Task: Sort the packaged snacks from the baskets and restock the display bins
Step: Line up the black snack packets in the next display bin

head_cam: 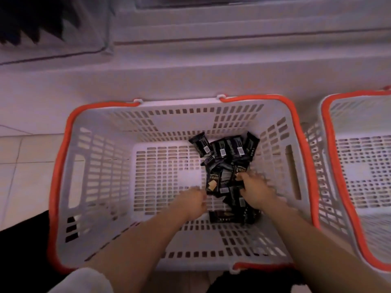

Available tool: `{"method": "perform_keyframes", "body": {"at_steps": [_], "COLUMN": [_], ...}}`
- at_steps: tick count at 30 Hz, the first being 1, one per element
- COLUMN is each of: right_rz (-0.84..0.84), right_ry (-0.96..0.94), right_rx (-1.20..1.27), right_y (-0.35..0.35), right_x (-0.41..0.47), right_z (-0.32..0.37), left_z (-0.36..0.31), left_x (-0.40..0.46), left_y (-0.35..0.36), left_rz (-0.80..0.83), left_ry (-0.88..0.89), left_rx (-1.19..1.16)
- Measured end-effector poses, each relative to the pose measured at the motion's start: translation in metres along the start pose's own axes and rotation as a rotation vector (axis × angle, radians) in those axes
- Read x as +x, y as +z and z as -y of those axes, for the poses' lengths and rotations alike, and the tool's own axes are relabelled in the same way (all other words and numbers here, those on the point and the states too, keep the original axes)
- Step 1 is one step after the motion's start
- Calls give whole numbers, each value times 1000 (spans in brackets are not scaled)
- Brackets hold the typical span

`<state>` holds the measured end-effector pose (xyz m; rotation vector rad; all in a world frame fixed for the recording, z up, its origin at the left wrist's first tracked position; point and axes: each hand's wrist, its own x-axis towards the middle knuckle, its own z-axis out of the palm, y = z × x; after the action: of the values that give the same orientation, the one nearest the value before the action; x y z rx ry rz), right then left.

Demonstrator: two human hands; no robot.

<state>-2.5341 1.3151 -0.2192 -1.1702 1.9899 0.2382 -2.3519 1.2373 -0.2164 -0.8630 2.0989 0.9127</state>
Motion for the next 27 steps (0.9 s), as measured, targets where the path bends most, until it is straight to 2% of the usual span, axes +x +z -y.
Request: {"method": "perform_keyframes", "body": {"at_steps": [6, 8, 10, 13, 16, 19, 22, 25, 27], "right_rz": [-38, -25, -19, -127, -257, -229, -130, -63, -49], "right_ry": [-31, -50, -66, -14, 58, 100, 105, 6, -58], "right_rx": [-141, -180, -111, 248, 685, 1191, 1703, 2188, 2357], "right_y": [19, 18, 15, 8, 3, 2, -6, -15, -20], "right_x": [3, 2, -1, -6, -14, -21, -24, -25, -26], "right_z": [-2, -2, -1, 1, 7, 13, 14, 13, 17], "left_z": [-17, -25, -32, -41, -43, -37, -27, -18, -13], "left_x": [31, 41, 49, 60, 68, 73, 71, 57, 42], "left_y": [14, 16, 16, 13, 8, 2, -1, 5, 13], "left_rz": [-185, -221, -269, -355, -374, -312, -281, -326, -398], "left_ry": [-117, -206, -321, -456, -503, -516, -479, -420, -372], "left_rx": [-244, -353, -483, -609, -622, -600, -571, -713, -802]}}
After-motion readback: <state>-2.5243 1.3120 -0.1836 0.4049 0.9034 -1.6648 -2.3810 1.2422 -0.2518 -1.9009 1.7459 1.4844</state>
